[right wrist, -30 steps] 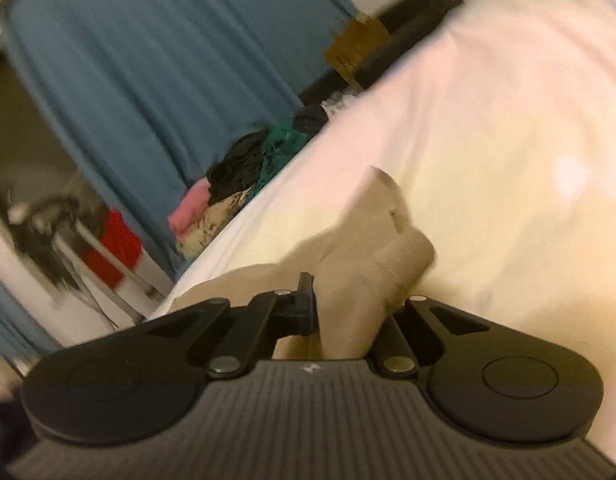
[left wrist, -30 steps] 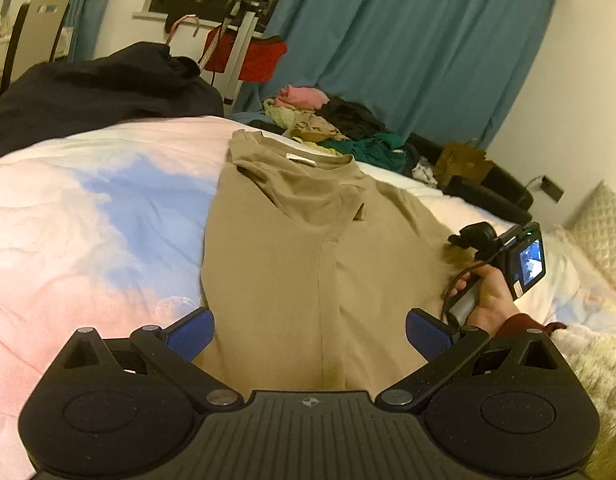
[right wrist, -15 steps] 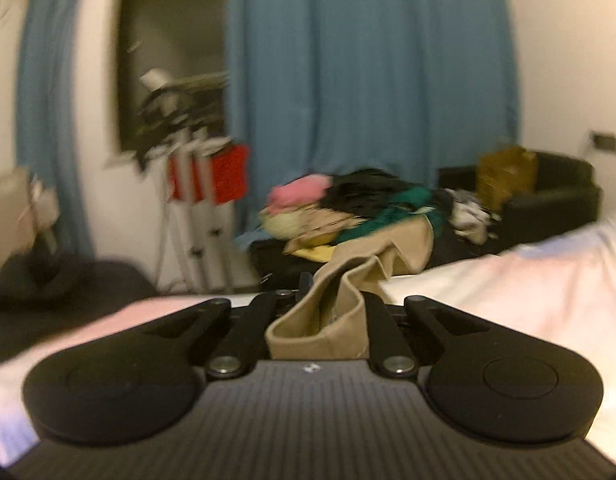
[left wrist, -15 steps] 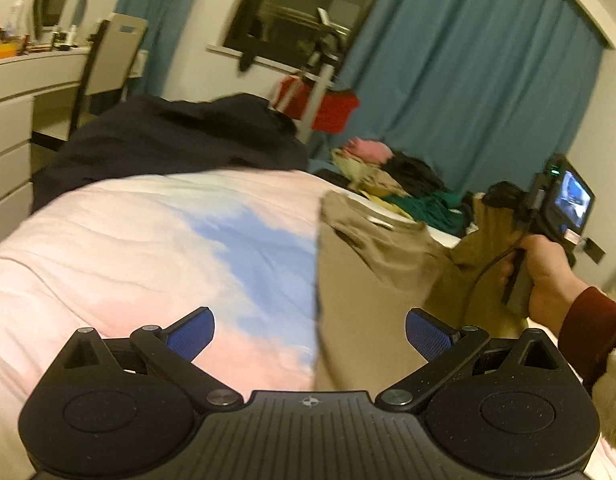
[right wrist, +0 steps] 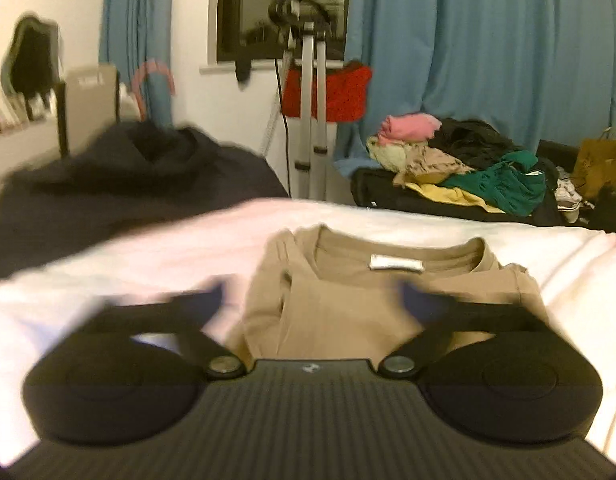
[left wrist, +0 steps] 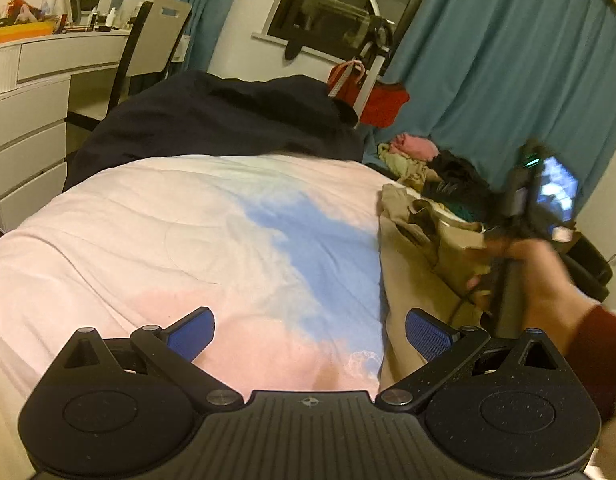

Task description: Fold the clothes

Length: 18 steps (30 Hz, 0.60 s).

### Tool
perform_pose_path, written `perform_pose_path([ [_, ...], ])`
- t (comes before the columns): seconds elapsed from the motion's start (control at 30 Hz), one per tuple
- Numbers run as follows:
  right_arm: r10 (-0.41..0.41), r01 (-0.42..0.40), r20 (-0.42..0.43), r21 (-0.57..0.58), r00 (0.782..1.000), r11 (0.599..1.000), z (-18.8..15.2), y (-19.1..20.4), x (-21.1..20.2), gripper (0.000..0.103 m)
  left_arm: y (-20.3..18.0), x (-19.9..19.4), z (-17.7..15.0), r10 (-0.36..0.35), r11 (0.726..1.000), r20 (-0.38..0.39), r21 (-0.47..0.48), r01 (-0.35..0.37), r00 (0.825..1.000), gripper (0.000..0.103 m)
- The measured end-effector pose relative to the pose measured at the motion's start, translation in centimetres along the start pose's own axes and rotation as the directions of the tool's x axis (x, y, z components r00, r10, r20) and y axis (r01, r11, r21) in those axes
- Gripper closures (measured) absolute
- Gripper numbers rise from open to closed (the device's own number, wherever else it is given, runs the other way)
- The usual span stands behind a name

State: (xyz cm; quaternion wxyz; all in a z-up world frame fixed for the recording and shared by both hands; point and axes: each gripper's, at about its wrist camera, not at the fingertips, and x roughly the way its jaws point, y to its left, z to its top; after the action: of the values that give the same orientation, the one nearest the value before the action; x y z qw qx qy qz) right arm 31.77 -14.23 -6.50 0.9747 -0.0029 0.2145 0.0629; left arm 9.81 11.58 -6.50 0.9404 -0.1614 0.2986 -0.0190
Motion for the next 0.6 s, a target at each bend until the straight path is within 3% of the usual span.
perform_pose_path([
  [0.17, 0.061, -0.065, 0.056, 0.057, 0.997, 0.996, 0.3, -0.9, -8.1, 0.0, -1.8, -0.6, -0.5, -0.018, 0.997, 0.016, 0.076, 0.016, 1.0, 0.0],
  [0.33, 0.051, -0.07, 0.113, 0.178, 0.992, 0.982, -2.6, -2.7, -19.2, 0.0, -3.1, -1.9, -1.0, -0.04, 0.993, 0.017, 0.113, 0.038, 0.999, 0.0],
  [0.47, -0.021, -0.019, 0.136, 0.288, 0.99, 0.957, -7.0, -4.7, -28.4, 0.0, -4.2, -3.9, -1.9, -0.078, 0.983, 0.009, 0.165, 0.076, 0.997, 0.001],
  [0.6, -0.128, 0.067, 0.149, 0.361, 0.98, 0.93, -11.7, -7.0, -35.2, 0.0, -6.3, -6.3, -3.4, -0.153, 0.962, -0.032, 0.225, 0.156, 0.988, 0.001],
])
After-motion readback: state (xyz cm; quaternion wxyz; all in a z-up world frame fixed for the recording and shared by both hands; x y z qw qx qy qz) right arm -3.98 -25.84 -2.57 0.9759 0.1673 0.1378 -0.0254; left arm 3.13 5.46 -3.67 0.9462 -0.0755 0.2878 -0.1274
